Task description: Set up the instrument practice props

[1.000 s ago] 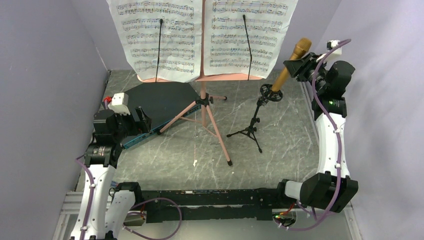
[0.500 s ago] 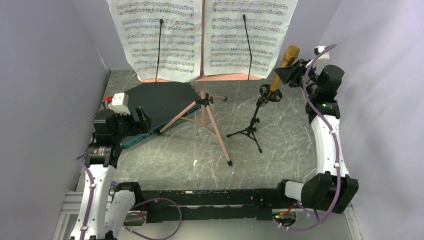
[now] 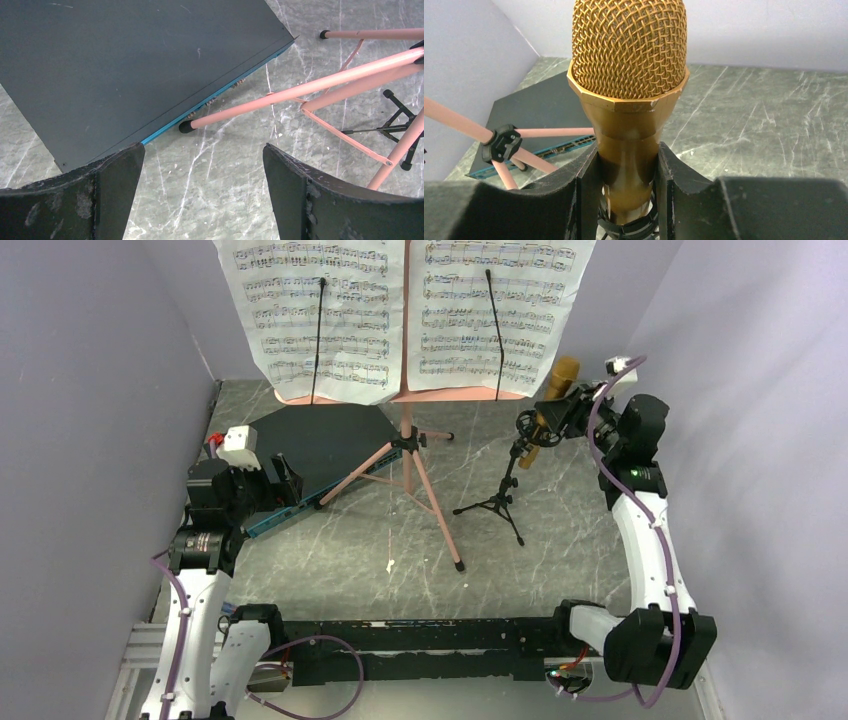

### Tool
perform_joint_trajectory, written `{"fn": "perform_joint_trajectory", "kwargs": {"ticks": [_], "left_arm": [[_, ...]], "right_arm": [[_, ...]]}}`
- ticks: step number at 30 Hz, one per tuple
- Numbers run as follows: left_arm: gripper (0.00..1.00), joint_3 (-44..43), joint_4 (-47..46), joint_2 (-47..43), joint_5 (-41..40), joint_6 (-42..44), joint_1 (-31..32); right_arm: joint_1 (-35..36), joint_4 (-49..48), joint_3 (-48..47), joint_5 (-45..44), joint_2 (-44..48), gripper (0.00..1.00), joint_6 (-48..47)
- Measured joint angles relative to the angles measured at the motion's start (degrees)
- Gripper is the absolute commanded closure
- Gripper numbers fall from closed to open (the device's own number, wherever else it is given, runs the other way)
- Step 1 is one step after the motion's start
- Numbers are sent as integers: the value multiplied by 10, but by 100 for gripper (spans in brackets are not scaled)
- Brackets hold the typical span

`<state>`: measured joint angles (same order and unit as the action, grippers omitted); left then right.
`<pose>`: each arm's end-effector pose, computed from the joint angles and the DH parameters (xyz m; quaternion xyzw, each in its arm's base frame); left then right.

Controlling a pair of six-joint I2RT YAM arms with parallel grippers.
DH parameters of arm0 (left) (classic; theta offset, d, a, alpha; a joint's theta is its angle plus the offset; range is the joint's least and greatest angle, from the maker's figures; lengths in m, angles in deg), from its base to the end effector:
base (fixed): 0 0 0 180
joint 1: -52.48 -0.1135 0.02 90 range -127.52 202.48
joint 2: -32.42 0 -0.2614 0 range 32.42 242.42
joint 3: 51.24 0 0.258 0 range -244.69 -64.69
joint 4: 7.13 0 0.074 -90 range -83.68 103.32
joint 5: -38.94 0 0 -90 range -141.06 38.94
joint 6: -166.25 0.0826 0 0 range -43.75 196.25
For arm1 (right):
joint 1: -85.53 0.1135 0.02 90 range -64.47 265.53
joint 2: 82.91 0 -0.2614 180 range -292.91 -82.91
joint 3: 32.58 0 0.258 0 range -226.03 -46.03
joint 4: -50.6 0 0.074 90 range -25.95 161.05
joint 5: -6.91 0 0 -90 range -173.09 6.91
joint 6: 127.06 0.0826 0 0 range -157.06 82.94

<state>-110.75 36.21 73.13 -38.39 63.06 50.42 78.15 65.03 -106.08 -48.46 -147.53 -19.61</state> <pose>0.2072 -0.0107 0.3029 -0.0518 0.8366 -0.1445 0.5258 0.3077 0.0075 0.3758 -0.0434 0.7334 0.2759 0.6198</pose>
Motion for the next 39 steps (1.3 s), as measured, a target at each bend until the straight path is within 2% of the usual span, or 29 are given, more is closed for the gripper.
{"fn": "perform_joint_trajectory", "kwargs": {"ticks": [3, 6, 21, 28, 39], "left_arm": [[6, 0, 0, 0, 0, 0, 0], [6, 0, 0, 0, 1, 0, 0], [6, 0, 0, 0, 1, 0, 0], [6, 0, 0, 0, 1, 0, 0], [6, 0, 0, 0, 1, 0, 0]], "right_arm": [[8, -10, 24, -3, 17, 99, -6], [12, -18, 45, -10, 33, 93, -10], [16, -30, 64, -28, 54, 23, -5], [17, -28, 64, -44, 59, 2, 2], [18, -27, 63, -54, 64, 0, 5]]}}
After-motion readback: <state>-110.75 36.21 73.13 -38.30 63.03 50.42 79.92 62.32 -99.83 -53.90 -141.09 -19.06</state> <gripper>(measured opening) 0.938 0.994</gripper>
